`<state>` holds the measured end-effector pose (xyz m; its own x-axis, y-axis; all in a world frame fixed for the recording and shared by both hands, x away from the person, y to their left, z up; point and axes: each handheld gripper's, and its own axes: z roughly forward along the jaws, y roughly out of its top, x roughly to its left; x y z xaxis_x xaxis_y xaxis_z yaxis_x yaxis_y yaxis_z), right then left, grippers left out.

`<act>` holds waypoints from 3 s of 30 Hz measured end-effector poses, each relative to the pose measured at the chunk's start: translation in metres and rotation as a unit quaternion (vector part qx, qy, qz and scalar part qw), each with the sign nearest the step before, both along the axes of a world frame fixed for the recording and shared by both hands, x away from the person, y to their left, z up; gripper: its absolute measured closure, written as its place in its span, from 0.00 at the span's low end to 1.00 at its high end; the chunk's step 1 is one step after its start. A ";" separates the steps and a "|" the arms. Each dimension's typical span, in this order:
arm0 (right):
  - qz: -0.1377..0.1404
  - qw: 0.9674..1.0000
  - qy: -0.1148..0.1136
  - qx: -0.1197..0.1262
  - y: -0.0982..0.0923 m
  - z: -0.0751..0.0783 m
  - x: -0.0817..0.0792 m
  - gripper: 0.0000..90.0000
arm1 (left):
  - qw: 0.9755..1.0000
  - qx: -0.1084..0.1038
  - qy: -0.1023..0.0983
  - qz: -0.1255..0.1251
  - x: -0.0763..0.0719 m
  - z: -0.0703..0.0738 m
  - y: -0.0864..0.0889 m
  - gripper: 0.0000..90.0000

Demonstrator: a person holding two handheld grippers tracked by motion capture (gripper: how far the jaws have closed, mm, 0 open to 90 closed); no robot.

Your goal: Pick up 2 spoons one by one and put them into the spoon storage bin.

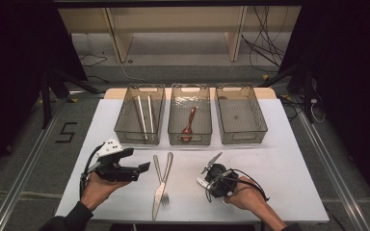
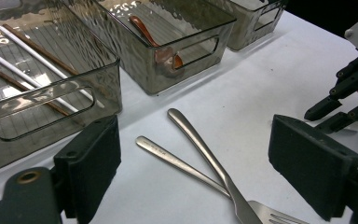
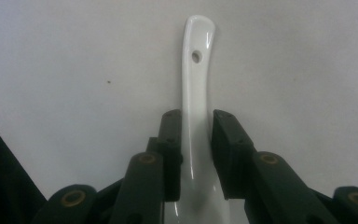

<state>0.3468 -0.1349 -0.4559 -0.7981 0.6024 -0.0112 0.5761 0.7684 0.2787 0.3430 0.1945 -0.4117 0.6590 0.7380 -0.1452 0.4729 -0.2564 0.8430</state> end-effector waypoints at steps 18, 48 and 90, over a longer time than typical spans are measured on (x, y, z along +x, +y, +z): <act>-0.004 1.000 -0.009 -0.002 -0.015 0.010 0.011 0.96 | 1.000 0.003 0.006 -0.007 0.000 -0.001 -0.002 0.19; -0.001 0.998 -0.036 0.042 -0.020 0.027 0.013 0.96 | 1.000 -0.006 -0.003 0.000 0.000 0.001 0.001 0.18; -0.071 0.974 -0.144 0.163 -0.017 0.089 0.080 0.96 | 0.999 -0.023 -0.022 0.019 -0.006 0.004 0.010 0.18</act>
<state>0.4270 -0.1516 -0.3669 -0.6985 0.7155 -0.0119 0.5324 0.5308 0.6594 0.3373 0.2047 -0.4080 0.6370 0.7558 -0.1514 0.4443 -0.1995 0.8734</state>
